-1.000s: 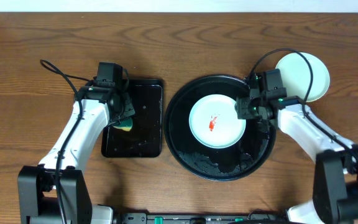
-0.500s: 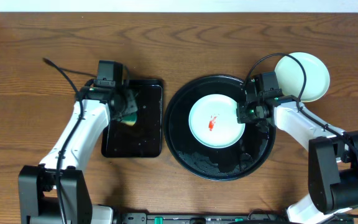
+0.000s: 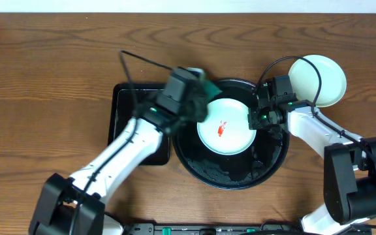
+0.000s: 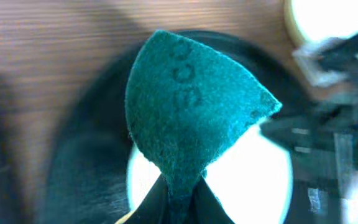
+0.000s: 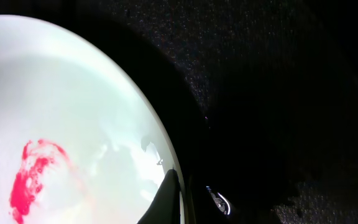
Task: Clean dirty plates on tray and stack at the side
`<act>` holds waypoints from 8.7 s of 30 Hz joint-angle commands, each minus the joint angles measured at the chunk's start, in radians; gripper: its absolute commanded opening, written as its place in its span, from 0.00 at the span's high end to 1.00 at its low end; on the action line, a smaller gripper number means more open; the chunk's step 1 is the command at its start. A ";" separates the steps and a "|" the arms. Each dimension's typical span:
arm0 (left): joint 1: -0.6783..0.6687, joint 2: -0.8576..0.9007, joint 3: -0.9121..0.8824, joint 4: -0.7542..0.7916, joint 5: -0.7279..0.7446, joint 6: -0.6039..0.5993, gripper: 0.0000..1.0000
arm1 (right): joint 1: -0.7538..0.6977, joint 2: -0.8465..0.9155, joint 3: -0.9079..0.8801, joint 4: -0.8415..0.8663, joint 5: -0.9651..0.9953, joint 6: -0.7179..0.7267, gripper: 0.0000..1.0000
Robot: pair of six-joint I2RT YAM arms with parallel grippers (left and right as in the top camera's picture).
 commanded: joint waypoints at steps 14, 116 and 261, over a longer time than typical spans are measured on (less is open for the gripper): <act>-0.167 0.290 -0.002 0.135 -0.005 -0.369 0.92 | 0.000 0.018 0.002 -0.008 0.003 -0.003 0.99; 0.428 0.254 0.013 -0.290 -0.035 0.074 0.31 | -0.001 0.018 0.002 -0.031 0.026 -0.003 0.99; 0.393 0.066 0.058 -0.495 -0.176 0.152 0.20 | -0.001 0.018 0.002 -0.042 0.026 -0.003 0.99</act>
